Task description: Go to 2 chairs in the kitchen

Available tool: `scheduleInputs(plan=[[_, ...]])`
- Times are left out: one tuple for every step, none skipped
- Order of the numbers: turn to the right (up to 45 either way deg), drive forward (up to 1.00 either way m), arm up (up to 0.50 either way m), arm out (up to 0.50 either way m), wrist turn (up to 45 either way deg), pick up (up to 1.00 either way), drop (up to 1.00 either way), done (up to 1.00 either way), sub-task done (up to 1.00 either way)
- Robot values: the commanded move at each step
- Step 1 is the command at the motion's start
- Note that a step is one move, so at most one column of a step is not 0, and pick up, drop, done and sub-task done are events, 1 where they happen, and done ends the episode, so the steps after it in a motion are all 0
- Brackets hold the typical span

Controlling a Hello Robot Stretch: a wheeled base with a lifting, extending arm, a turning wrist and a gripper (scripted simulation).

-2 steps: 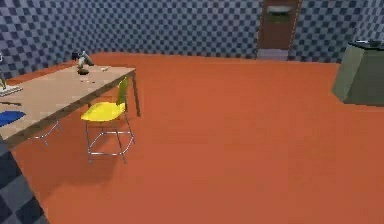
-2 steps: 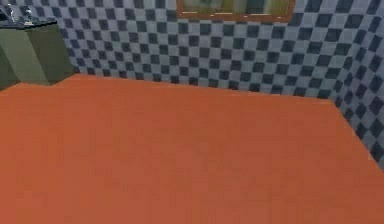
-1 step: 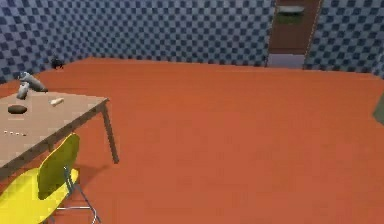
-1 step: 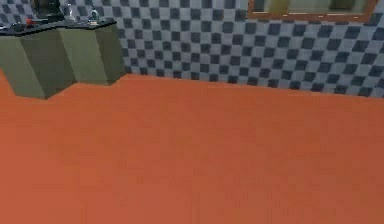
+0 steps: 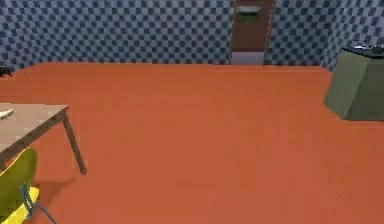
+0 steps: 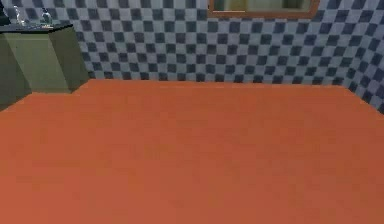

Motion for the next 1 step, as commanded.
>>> scheduleInputs(plan=[[0.0, 0.1, 0.0, 0.0, 0.0, 0.0, 0.0, 0.0, 0.0]])
